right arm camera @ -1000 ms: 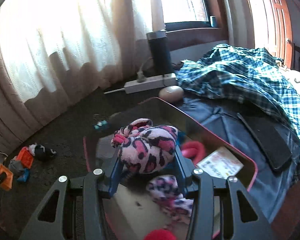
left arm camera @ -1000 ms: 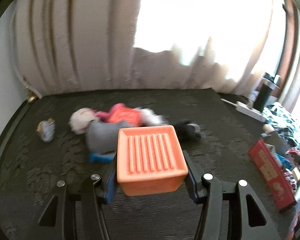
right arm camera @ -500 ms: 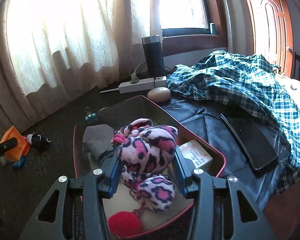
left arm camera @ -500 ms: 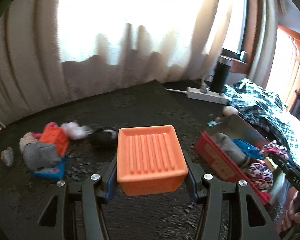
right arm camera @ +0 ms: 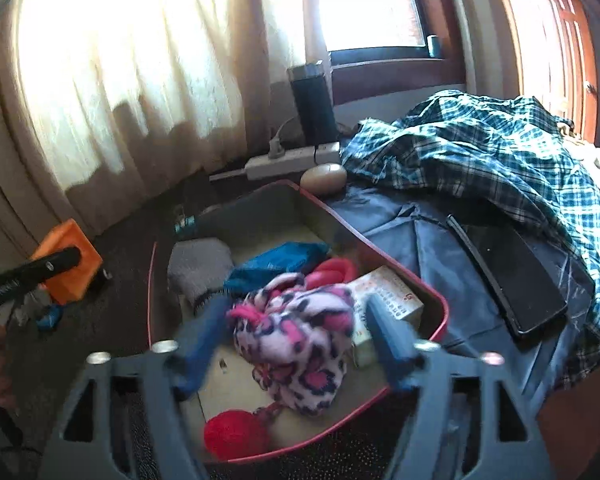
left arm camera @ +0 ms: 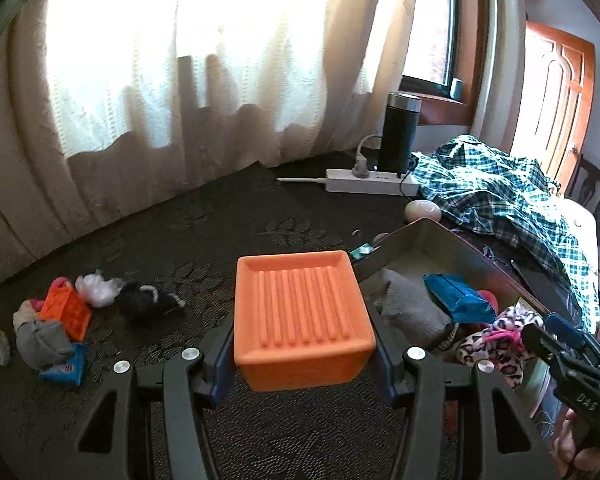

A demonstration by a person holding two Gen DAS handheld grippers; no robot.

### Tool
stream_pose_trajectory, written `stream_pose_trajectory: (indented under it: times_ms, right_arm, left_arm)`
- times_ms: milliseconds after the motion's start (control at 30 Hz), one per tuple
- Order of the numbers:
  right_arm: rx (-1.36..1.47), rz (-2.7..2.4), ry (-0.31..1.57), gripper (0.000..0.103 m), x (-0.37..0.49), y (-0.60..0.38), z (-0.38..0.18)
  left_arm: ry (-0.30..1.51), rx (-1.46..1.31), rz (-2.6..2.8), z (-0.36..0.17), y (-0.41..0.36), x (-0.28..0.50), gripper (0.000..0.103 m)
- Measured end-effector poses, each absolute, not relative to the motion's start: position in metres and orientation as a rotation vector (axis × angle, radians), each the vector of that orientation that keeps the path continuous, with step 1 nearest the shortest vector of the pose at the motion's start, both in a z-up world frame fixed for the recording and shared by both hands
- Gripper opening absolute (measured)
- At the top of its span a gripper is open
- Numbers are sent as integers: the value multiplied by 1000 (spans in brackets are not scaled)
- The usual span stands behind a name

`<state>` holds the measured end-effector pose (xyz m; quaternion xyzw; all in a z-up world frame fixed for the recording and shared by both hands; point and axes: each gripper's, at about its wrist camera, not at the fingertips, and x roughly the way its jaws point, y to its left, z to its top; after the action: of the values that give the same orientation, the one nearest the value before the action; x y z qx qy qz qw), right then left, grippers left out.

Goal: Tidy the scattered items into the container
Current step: 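Lower the orange block into the red tin and open the left tool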

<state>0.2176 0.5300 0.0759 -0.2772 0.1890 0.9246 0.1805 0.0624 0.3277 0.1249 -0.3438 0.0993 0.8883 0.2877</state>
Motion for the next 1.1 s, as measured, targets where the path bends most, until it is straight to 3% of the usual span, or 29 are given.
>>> stream_pose_trajectory:
  times_ms: [967,1033,1100]
  right_arm:
    - [-742,2547,534,82,216,548,66]
    - [-741,2547,536,82,216,549,66]
    - [-741,2546,538,82,215,549,65]
  left_arm:
    - [390,-898,2212,109,443,43,58]
    - [400,-896,2194,108,448,46,61]
    - [406,-892,2170,108,451,48,74]
